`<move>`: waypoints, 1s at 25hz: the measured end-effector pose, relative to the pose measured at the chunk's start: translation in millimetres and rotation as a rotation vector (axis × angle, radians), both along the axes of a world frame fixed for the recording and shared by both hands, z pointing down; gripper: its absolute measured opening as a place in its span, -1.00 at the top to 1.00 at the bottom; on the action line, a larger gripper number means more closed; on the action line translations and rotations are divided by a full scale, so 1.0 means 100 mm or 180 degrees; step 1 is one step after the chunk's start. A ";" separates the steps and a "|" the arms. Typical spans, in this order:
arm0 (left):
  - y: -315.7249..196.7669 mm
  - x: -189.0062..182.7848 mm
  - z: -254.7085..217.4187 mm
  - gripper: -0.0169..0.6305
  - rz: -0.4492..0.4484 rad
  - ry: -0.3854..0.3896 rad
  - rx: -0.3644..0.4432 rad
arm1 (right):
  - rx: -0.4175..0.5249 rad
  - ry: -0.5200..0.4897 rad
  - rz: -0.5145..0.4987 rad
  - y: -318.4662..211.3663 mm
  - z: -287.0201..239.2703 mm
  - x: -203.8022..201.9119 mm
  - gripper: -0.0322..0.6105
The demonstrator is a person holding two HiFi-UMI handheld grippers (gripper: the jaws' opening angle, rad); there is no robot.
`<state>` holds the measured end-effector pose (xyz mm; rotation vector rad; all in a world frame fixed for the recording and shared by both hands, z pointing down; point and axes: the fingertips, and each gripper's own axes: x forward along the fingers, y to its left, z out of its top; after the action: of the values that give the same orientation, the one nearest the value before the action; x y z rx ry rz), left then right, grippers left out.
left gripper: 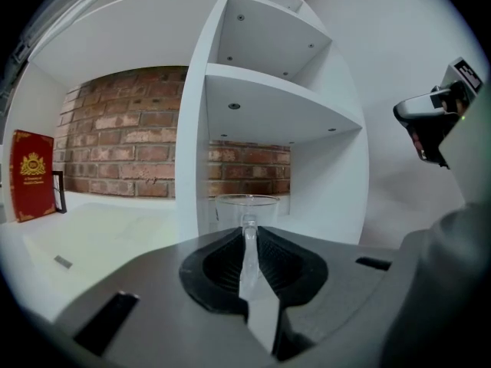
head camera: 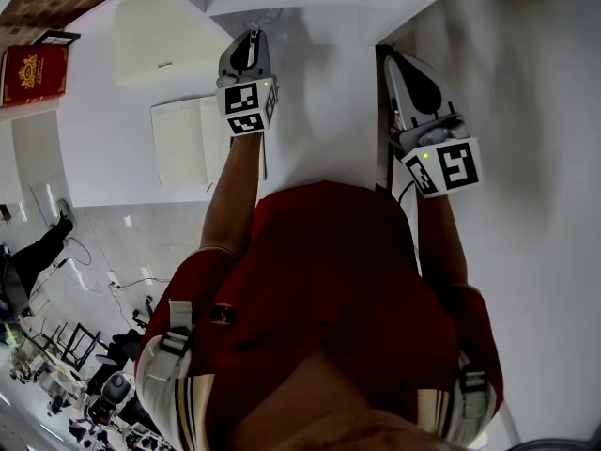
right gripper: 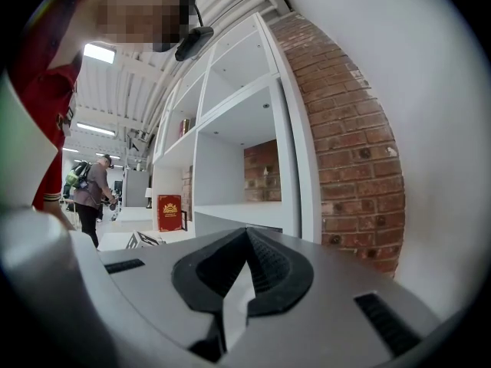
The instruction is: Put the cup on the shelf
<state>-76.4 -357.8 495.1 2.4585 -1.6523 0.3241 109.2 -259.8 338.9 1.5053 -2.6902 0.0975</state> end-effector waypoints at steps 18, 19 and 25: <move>-0.05 -0.07 0.14 0.82 -0.0084 -0.0024 -0.0044 | -0.0040 0.0012 0.0005 0.00 0.03 -0.04 0.91; -0.05 -0.07 0.15 0.82 -0.0089 -0.0023 -0.0047 | -0.0039 0.0012 0.0005 0.00 0.03 -0.04 0.91; -0.04 -0.09 0.22 0.82 -0.0117 -0.0046 -0.0103 | -0.0040 0.0011 -0.0012 0.00 0.05 -0.06 0.91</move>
<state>-85.5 -361.9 516.6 2.4051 -1.6822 0.3614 102.7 -259.7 344.1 1.4954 -2.6847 0.1113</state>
